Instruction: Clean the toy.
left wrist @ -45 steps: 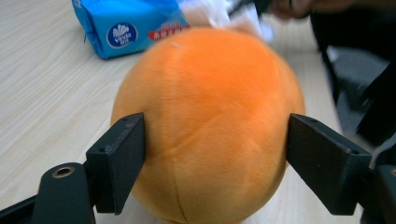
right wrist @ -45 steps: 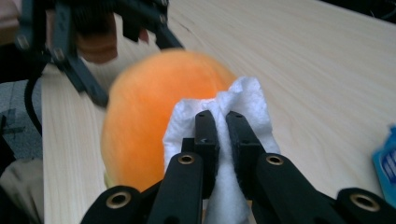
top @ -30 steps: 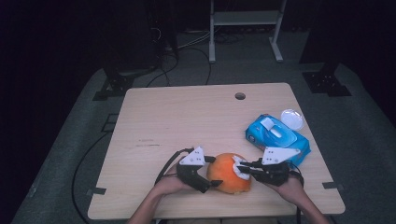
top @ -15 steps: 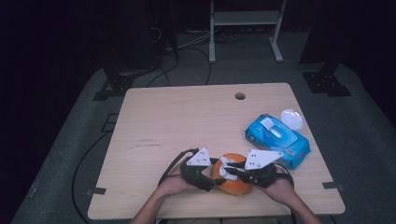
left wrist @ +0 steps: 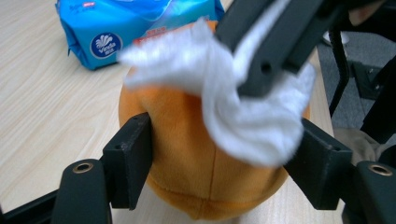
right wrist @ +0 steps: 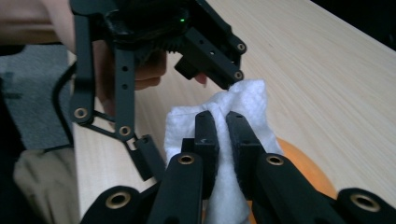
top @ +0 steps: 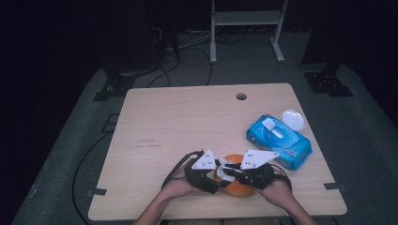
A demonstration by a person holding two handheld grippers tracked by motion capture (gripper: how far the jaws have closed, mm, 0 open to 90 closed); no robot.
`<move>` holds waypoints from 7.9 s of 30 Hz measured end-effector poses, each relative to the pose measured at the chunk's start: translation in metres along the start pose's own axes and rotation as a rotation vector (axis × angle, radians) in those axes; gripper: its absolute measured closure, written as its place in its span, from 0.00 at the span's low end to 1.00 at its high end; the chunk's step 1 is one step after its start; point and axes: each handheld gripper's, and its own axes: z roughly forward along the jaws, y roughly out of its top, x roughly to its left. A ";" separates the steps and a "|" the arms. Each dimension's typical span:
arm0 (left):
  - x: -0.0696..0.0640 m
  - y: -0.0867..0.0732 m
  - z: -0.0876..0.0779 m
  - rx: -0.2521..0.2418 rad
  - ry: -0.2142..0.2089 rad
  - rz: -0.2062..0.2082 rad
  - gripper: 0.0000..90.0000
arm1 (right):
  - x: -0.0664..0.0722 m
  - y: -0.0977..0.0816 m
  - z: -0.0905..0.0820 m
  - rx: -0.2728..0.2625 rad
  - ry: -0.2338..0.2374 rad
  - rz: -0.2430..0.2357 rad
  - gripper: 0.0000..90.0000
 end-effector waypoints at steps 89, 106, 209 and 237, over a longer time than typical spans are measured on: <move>0.014 -0.007 -0.001 -0.019 -0.022 -0.131 0.32 | -0.031 -0.065 -0.031 -0.102 -0.056 0.231 0.93; 0.003 -0.008 -0.002 -0.011 -0.032 -0.074 0.33 | -0.043 -0.070 -0.027 -0.115 -0.027 0.313 0.92; 0.005 0.008 0.008 -0.049 0.068 -0.158 0.11 | -0.021 -0.029 -0.026 -0.070 -0.112 -0.001 0.92; -0.016 0.007 0.019 -0.021 0.151 0.006 0.28 | -0.008 -0.024 -0.018 -0.152 -0.102 0.052 0.92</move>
